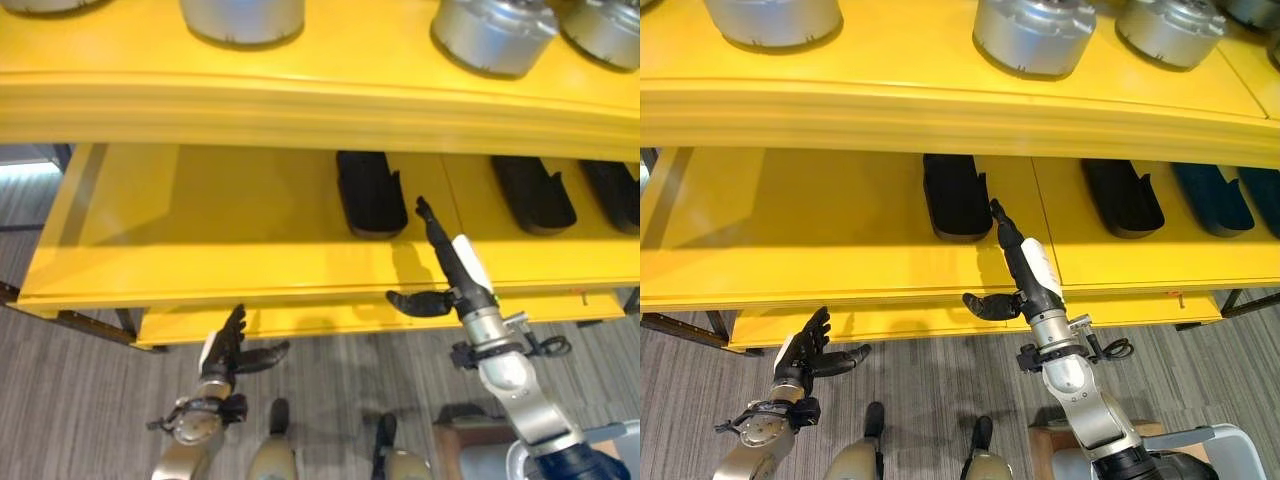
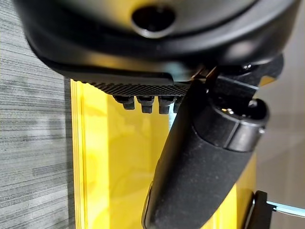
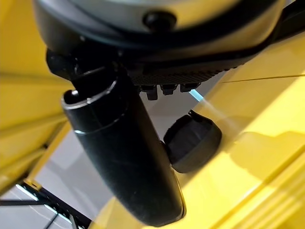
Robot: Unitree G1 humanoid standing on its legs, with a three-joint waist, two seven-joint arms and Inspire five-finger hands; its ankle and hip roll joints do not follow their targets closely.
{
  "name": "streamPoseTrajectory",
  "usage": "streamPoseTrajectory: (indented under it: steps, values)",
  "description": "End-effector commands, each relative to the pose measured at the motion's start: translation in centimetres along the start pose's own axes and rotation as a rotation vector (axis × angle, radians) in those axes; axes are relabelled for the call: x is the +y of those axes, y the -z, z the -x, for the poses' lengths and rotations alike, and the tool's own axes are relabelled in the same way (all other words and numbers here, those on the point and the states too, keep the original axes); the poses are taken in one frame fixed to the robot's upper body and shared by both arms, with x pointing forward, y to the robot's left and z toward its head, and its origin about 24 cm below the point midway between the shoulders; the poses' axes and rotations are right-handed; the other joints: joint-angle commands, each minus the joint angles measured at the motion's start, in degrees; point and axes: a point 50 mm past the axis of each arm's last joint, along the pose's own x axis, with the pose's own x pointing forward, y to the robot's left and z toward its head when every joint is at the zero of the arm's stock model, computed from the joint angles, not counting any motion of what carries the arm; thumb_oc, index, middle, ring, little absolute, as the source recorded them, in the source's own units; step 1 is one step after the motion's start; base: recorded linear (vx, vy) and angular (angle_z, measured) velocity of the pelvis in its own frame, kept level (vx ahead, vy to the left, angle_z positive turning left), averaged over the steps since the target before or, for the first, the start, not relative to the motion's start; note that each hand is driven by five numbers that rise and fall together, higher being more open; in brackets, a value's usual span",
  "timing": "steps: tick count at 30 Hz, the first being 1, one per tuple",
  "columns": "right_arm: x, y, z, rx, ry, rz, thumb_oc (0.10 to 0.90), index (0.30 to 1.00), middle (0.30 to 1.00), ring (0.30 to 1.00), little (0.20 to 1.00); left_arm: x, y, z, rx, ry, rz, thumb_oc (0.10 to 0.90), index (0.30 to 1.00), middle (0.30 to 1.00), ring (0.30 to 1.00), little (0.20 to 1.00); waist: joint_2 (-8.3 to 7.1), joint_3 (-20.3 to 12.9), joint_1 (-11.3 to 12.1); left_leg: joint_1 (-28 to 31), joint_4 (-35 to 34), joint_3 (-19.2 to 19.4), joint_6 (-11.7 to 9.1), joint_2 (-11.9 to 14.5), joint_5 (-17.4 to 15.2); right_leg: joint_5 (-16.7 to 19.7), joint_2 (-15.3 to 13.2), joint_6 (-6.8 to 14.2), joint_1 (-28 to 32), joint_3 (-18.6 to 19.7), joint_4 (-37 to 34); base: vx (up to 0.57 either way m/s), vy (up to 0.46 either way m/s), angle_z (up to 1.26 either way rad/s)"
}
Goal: Move parts from the plastic box to the shelf.
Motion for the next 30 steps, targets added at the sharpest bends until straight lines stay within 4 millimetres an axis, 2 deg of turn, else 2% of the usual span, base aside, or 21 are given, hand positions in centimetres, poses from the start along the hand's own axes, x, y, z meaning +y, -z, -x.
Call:
streamPoseTrajectory:
  steps: [1,6,12,13,14,15,16,17,18,19,20,21,25,30]
  values:
    - [-1.2,-2.3,-0.7,-0.147,0.040,-0.029,0.900,1.000,1.000,1.000,1.000,0.2,-3.7,-0.1,-0.216,0.024,-0.015,0.900,1.000,1.000,1.000,1.000,-0.28,-7.60,-0.21,3.22,-1.03,0.70,2.66,0.28,-4.45,5.09,-5.61,5.26,0.36,2.05,1.65,0.04,0.142,-0.10]
    - [-0.5,-1.8,-0.7,-0.119,0.031,-0.048,0.900,1.000,1.000,1.000,1.000,0.5,-3.7,0.1,-0.218,0.011,-0.042,0.900,1.000,1.000,1.000,1.000,-0.54,-8.41,-0.29,4.30,0.16,1.51,4.37,-2.36,-6.49,8.58,-7.75,6.13,0.63,2.94,2.14,0.01,0.169,0.00]
    - [0.3,-1.0,0.0,-0.067,0.014,-0.098,0.900,1.000,1.000,1.000,1.000,0.9,-4.1,0.3,-0.239,0.001,-0.072,0.900,1.000,1.000,1.000,1.000,-1.22,-9.05,-0.70,5.15,0.05,2.36,5.97,-5.10,-7.60,14.63,-10.05,6.51,0.33,3.58,1.87,0.00,0.169,0.01]
    - [0.6,-0.9,0.2,-0.054,0.003,-0.107,0.900,1.000,1.000,1.000,1.000,0.9,-4.4,0.2,-0.252,0.001,-0.081,0.900,1.000,1.000,1.000,1.000,-1.36,-8.99,-0.93,5.55,-0.36,2.85,6.49,-5.94,-7.76,16.92,-10.81,6.50,-0.33,3.53,1.90,-0.02,0.234,0.07]
    - [0.8,-0.7,0.3,-0.045,0.000,-0.113,0.900,1.000,1.000,1.000,1.000,0.8,-4.4,0.1,-0.255,0.005,-0.085,0.900,1.000,1.000,1.000,1.000,-1.41,-8.78,-1.05,5.82,-0.64,3.27,6.70,-6.28,-7.64,18.30,-11.21,6.59,-0.64,3.33,1.79,-0.05,0.384,-0.30]
    - [1.5,-0.6,0.2,-0.031,-0.021,-0.125,0.900,1.000,1.000,1.000,1.000,0.4,-5.0,-0.3,-0.275,0.008,-0.089,0.900,1.000,1.000,1.000,1.000,-0.71,-7.58,-0.88,6.93,-1.27,5.14,7.31,-6.58,-7.77,19.11,-12.13,6.53,-2.14,0.70,2.76,-0.06,0.324,-0.60]
    - [1.7,-0.7,0.0,-0.035,-0.030,-0.126,0.900,1.000,1.000,1.000,1.000,0.3,-5.1,-0.4,-0.281,0.008,-0.087,0.900,1.000,1.000,1.000,1.000,-0.41,-7.16,-0.83,7.17,-1.20,5.55,7.58,-6.42,-7.88,17.28,-11.83,6.07,-2.52,-0.12,4.12,-0.09,0.381,-1.01]
    - [1.8,-0.8,-0.2,-0.046,-0.039,-0.131,0.900,1.000,1.000,1.000,1.000,0.4,-5.2,-0.5,-0.283,-0.001,-0.079,0.900,1.000,1.000,1.000,1.000,0.25,-6.42,-0.58,7.76,-1.52,6.75,8.20,-6.03,-7.55,12.31,-10.47,4.84,-3.06,-2.09,7.71,-0.08,0.244,-0.80]
    - [2.0,-1.1,-0.4,-0.058,-0.044,-0.131,0.900,1.000,1.000,1.000,1.000,0.4,-5.3,-0.5,-0.286,-0.009,-0.068,0.900,1.000,1.000,1.000,1.000,0.71,-6.04,0.33,8.21,-1.55,8.17,8.65,-5.88,-7.72,9.84,-10.86,4.44,-2.55,-5.73,11.04,-0.08,0.224,-0.96]
    - [2.2,-1.1,-0.6,-0.061,-0.054,-0.134,0.900,1.000,1.000,1.000,1.000,0.4,-5.3,-0.5,-0.288,-0.009,-0.064,0.900,1.000,1.000,1.000,1.000,0.87,-5.89,0.51,8.59,-1.72,8.67,8.75,-5.90,-7.80,8.23,-10.68,3.79,-1.96,-6.51,12.43,-0.08,0.160,-0.88]
    - [2.5,-1.3,-0.8,-0.069,-0.064,-0.157,0.900,1.000,1.000,1.000,1.000,0.3,-5.4,-0.5,-0.290,-0.004,-0.053,0.900,1.000,1.000,1.000,1.000,1.11,-5.94,0.80,8.87,-2.39,10.01,9.21,-5.97,-7.18,5.57,-9.47,3.01,-2.00,-7.09,17.25,-0.02,0.109,-0.85]
    - [2.6,-1.7,-1.0,-0.087,-0.071,-0.161,0.900,1.000,1.000,1.000,1.000,0.4,-5.3,-0.4,-0.285,-0.008,-0.043,0.900,1.000,1.000,1.000,1.000,1.33,-6.34,1.21,9.43,-2.61,10.68,9.49,-5.99,-8.26,3.49,-8.84,3.64,-1.18,-7.32,20.26,-0.03,0.089,-0.51]
    - [2.6,-2.2,-1.7,-0.113,-0.061,-0.166,0.900,1.000,1.000,1.000,1.000,0.7,-5.3,0.0,-0.286,-0.021,-0.008,0.900,1.000,1.000,1.000,1.000,1.35,-6.85,2.93,9.27,-2.14,14.18,9.56,-5.78,-8.79,2.77,-10.27,3.99,1.51,-11.78,20.13,-0.03,-0.014,-0.61]
    - [2.9,-2.5,-2.0,-0.129,-0.080,-0.152,0.900,1.000,1.000,1.000,1.000,1.4,-4.5,0.4,-0.263,-0.053,0.013,0.900,1.000,1.000,1.000,1.000,0.30,-8.04,4.08,8.39,-1.22,19.64,8.47,-4.55,-8.53,3.37,-9.43,5.22,4.97,-15.21,11.77,-0.06,-0.123,-0.80]
